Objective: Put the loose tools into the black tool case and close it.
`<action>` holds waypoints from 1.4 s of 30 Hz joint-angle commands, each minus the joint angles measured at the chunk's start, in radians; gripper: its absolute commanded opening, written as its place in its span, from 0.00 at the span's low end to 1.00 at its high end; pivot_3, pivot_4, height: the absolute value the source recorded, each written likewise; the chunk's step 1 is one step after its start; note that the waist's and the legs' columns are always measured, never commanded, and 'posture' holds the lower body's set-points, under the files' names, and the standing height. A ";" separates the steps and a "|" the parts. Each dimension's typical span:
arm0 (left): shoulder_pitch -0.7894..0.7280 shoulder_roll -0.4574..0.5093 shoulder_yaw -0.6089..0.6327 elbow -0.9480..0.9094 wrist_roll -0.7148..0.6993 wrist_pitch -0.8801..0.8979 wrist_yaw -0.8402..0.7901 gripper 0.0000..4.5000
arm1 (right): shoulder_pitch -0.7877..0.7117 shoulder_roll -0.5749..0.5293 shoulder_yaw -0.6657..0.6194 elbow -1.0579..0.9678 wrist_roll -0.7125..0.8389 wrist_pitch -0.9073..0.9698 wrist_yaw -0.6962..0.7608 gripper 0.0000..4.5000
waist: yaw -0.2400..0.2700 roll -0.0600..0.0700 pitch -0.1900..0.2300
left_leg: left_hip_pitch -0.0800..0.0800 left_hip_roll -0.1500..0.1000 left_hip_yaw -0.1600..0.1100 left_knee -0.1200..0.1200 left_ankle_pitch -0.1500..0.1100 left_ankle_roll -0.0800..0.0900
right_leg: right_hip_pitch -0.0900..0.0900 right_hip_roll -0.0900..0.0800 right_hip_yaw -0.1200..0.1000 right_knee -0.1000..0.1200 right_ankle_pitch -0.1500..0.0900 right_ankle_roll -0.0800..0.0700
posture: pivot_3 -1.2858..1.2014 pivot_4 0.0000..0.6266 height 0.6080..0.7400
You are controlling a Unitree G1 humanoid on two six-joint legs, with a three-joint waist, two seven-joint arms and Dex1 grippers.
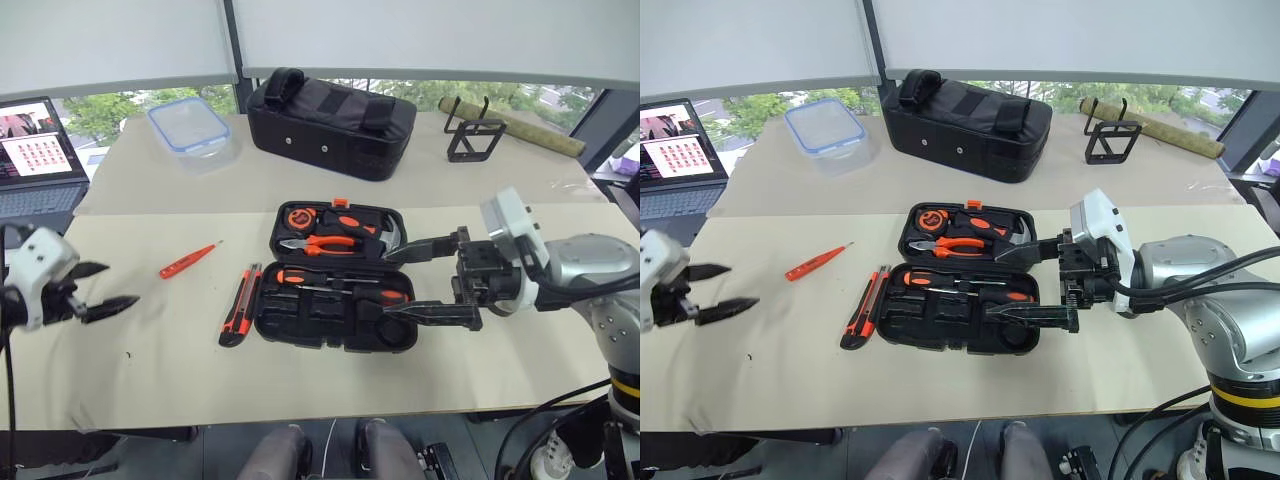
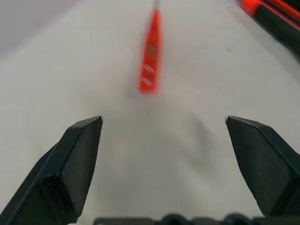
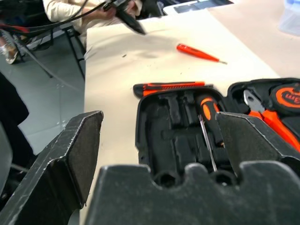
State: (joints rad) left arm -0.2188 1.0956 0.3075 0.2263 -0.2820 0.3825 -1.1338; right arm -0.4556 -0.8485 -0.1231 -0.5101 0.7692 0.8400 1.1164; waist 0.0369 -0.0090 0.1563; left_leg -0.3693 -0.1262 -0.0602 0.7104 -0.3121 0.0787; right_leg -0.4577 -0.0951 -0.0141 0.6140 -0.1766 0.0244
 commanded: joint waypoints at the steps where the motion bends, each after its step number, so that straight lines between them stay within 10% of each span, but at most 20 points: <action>1: -0.209 -0.012 -0.194 0.143 0.103 -0.042 -0.069 1.00 | 0.031 0.003 -0.018 -0.054 0.007 -0.027 -0.048 1.00 | 0.000 0.000 0.000 | 0.000 0.000 0.000 0.001 0.001 0.002 | 0.000 0.000 -0.001 0.001 0.000 0.000 | 0.52 0.24 0.86; 16: -0.671 -0.239 -0.483 0.734 0.381 -0.203 -0.010 1.00 | 0.100 -0.010 -0.055 -0.136 0.074 -0.010 -0.169 1.00 | -0.025 -0.002 0.000 | -0.002 0.001 0.001 0.003 0.003 0.006 | -0.002 0.001 -0.002 0.001 0.000 0.000 | 0.52 0.24 0.86; 25: -0.637 -0.202 -0.463 0.737 0.375 -0.193 -0.053 0.27 | 0.111 -0.060 -0.088 -0.051 0.077 -0.020 -0.160 1.00 | -0.026 -0.002 -0.001 | -0.001 0.001 0.002 0.004 0.003 0.006 | -0.001 0.000 0.000 0.004 0.000 0.000 | 0.52 0.24 0.86; 28: -0.649 -0.177 -0.421 0.677 0.334 -0.170 -0.092 0.09 | 0.123 -0.082 -0.106 -0.039 0.091 -0.014 -0.146 1.00 | -0.031 -0.002 -0.001 | -0.001 0.001 0.003 0.004 0.003 0.006 | -0.003 0.000 0.001 0.011 0.000 0.000 | 0.52 0.24 0.86; 42: -0.561 -0.249 -0.526 -0.260 0.071 0.164 -0.338 0.09 | 0.187 -0.126 -0.137 -0.071 0.111 -0.016 -0.137 1.00 | -0.017 -0.003 0.000 | -0.019 0.000 0.001 0.019 0.002 0.008 | -0.012 -0.003 0.001 0.012 0.001 0.001 | 0.52 0.24 0.86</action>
State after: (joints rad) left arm -0.7779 0.8548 -0.1969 0.0405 -0.1823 0.4703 -1.4798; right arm -0.2651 -0.9678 -0.2392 -0.5472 0.8764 0.8468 0.9871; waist 0.0203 -0.0116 0.1562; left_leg -0.3887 -0.1264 -0.0594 0.7298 -0.3096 0.0871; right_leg -0.4701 -0.0974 -0.0130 0.6253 -0.1761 0.0256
